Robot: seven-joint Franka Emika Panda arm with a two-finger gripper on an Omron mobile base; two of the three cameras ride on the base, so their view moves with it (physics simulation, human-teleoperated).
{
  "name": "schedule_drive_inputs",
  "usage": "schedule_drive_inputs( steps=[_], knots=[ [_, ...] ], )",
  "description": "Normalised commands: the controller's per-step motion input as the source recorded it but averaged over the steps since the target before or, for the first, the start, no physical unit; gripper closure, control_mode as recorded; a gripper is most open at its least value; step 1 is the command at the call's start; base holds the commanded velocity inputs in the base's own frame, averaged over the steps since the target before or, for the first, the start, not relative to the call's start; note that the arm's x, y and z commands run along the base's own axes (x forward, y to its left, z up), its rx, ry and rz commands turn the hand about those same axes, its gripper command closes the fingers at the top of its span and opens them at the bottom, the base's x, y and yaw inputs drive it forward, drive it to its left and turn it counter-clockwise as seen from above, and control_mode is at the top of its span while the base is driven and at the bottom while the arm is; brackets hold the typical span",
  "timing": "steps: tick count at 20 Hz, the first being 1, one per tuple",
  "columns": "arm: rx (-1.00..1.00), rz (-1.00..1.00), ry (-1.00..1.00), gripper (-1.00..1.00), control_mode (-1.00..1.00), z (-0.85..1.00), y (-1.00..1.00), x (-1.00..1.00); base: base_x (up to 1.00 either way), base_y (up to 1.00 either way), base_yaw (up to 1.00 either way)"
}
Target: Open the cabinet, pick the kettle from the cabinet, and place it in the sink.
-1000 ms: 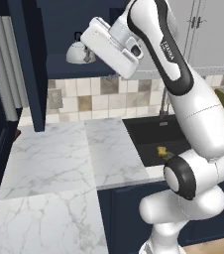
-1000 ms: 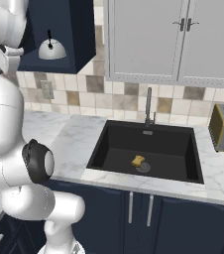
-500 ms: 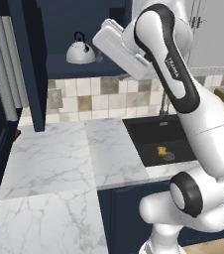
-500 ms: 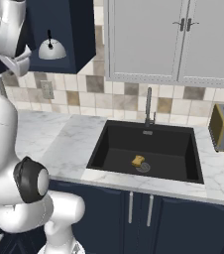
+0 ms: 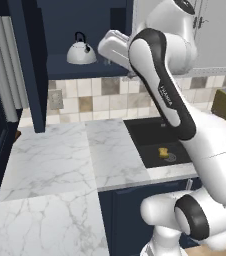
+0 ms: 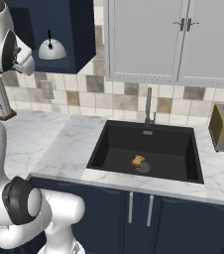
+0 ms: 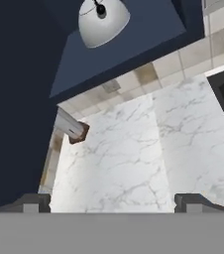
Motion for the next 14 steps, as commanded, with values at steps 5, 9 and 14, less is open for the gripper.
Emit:
schedule_drive_inputs(
  steps=[5, 9, 14],
  knots=[
    [-0.16, 0.04, -0.30, -1.00, -1.00, -0.09, -0.15, 0.08, 0.00, 0.00, 0.00],
    [-0.11, 0.04, -0.25, -1.00, -1.00, -0.01, -0.09, 0.16, 0.00, 0.00, 0.00],
    [-0.05, 0.01, -0.10, -1.00, -1.00, 0.08, 0.01, 0.27, 0.00, 0.00, 0.00]
  ],
)
